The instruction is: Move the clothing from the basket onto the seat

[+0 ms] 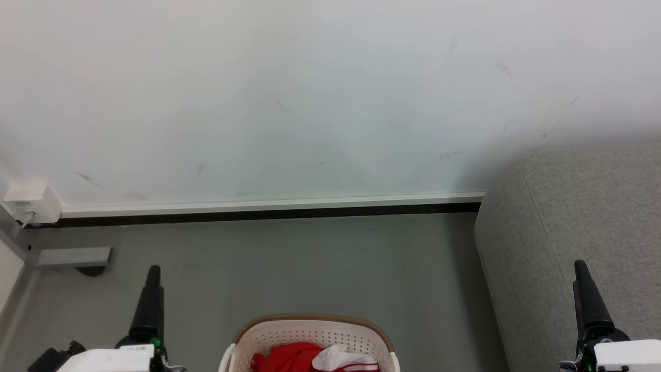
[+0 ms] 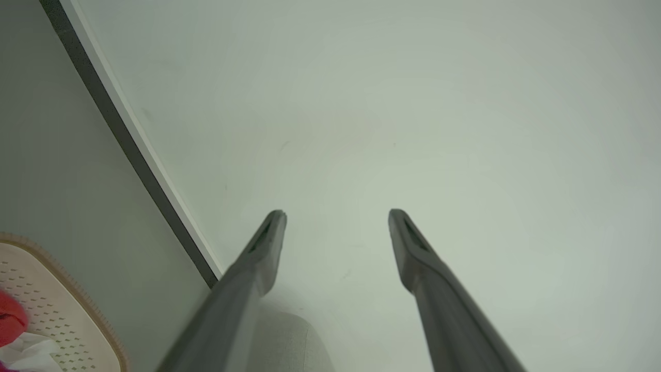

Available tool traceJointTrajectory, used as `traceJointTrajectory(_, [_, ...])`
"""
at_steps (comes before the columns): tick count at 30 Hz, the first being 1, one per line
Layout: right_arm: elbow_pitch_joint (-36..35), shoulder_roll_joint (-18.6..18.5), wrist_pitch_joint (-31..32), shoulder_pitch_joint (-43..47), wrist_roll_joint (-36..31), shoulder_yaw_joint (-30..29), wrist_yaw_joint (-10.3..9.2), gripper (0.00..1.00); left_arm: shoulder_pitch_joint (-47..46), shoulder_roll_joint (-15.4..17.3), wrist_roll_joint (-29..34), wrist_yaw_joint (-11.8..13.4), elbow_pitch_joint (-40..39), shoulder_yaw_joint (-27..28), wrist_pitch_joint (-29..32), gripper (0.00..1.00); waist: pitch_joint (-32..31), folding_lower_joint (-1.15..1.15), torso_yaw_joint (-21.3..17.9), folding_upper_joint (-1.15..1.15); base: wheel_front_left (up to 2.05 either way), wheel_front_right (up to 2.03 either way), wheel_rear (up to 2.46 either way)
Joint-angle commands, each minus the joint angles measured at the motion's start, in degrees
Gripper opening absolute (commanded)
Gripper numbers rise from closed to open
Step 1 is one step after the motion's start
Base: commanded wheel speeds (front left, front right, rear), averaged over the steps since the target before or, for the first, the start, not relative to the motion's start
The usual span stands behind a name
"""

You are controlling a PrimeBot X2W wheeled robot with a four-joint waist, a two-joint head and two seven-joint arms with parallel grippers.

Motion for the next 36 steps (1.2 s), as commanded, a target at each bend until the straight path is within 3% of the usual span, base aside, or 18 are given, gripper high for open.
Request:
traceJointTrajectory(1, [-1.4,-0.9,-0.5,-1.6,-1.5,0.3,-0.02,1.00,-1.4,0.3,1.6,-0.2,-1.3,0.2,-0.5,1.00,0.0,0.00,0.0,0.00,0.00,0.00,0.00])
traceJointTrajectory(10, [-2.7,-1.9,-2.4,-1.9,-11.5,2.1,-0.03,1.00,-1.5,0.4,13.3,0.5,-3.4,-0.9,-2.4,1.00,0.2,0.00,0.0,0.00,0.00,0.00,0.00])
traceJointTrajectory(28, [-4.1,-4.7,-5.9,-2.7,-32.0,6.9,-0.05,1.00,-1.0,0.5,39.6,7.5,-4.6,-5.1,-5.9,1.00,0.6,0.00,0.0,0.00,0.00,0.00,0.00])
traceJointTrajectory(36, [-1.2,-5.5,-7.3,-2.9,-39.6,8.7,-0.06,1.00,-0.8,0.8,47.3,10.0,-3.7,-6.7,-7.2,1.00,0.6,0.00,0.1,0.00,0.00,0.00,0.00])
